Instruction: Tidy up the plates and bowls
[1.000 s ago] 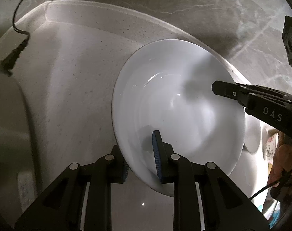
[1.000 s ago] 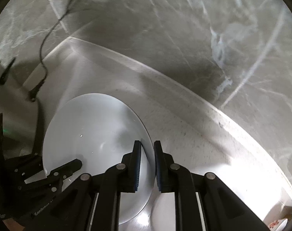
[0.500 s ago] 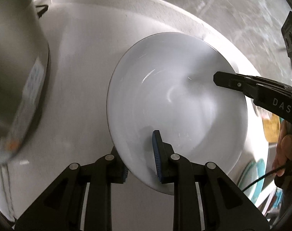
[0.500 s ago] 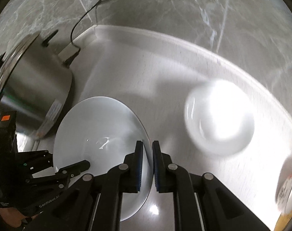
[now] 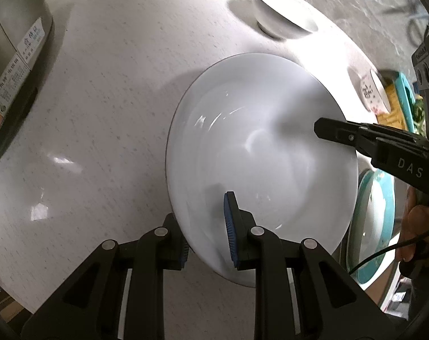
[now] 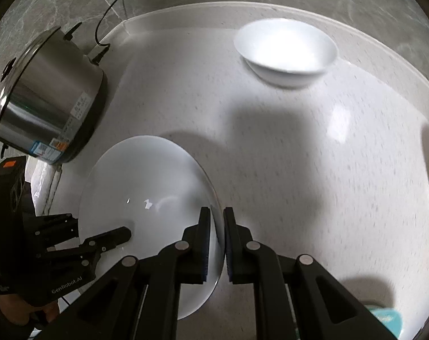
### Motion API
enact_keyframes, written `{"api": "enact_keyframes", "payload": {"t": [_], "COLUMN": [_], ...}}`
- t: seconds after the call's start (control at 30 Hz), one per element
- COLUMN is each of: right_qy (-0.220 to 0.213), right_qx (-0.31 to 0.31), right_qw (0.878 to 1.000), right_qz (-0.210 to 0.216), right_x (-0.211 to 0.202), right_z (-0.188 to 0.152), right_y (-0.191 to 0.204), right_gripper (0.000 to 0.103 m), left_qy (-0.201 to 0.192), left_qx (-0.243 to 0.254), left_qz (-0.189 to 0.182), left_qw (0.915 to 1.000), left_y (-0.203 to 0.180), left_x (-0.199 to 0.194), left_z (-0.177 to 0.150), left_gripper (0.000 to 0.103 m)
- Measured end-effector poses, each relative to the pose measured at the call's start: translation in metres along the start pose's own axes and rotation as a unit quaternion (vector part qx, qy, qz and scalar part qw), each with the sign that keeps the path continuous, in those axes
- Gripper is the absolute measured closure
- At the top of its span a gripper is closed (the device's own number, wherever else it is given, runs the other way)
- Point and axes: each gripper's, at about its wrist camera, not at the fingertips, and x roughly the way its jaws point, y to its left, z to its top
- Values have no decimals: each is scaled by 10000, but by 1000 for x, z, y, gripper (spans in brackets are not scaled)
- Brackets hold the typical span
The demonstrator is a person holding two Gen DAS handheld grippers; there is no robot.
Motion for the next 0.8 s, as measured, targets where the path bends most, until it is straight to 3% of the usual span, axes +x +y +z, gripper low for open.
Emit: {"api": "enact_keyframes", "payload": {"t": [0.5, 0.63, 0.7, 0.73, 0.77, 0.8], "right_qy": [-164, -304, -424, -535, -632, -731], "right_qx": [142, 260, 339, 412, 458, 492], "right_qw": [9998, 9991, 9984, 9976, 9969, 9960], "right_qz": [22, 106, 125, 135, 132, 118], "right_x": [-6, -15, -23, -31, -37, -44], "right_z": [-35, -36, -36, -35, -34, -32], "right_y": [-15, -19, -22, -27, -31, -35], "right_gripper": [92, 86, 64, 49, 41, 38], "left_qy": [-62, -199, -301, -389, -496, -652], "left_qx": [212, 98, -18, -75, -104, -113], "left_qz": [158, 169, 155, 146, 138, 107], "left_qw": [9996, 9996, 9994, 9991, 9986, 9978], "left_y": [-2, -2, 6, 11, 14, 18], "left_x": [6, -3, -15, -23, -32, -42], "left_z": [-9, -5, -3, 1, 5, 10], "left_gripper": [84, 82, 72, 48, 26, 21]}}
